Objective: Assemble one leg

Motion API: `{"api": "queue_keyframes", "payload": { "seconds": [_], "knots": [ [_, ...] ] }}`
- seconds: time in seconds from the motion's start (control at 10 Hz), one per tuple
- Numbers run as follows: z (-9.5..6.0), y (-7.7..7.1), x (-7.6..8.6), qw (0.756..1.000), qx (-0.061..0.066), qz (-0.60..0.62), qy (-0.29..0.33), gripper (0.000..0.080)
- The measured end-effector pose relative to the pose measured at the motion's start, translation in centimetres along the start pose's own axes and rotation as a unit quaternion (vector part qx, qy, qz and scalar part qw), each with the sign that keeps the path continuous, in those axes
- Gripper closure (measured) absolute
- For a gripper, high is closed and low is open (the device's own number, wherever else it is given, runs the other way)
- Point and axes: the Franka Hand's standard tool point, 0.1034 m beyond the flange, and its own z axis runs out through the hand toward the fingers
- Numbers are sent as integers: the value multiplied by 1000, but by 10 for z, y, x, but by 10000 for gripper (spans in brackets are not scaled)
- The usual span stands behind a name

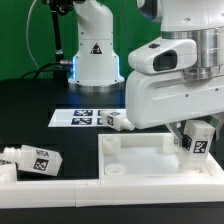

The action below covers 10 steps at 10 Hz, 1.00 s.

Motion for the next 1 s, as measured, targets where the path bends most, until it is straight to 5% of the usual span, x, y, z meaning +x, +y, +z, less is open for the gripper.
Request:
{"api": "queue_keyframes", "payload": {
  "seconds": [0.1,0.5,0.8,1.0],
  "knots": [
    [0,3,0,1000,-2,19,0,519],
    [0,4,0,989,-1,146,0,519],
    [2,1,-5,951,-11,310,-8,519],
    [3,2,-6,891,-1,453,-22,519]
  ]
}}
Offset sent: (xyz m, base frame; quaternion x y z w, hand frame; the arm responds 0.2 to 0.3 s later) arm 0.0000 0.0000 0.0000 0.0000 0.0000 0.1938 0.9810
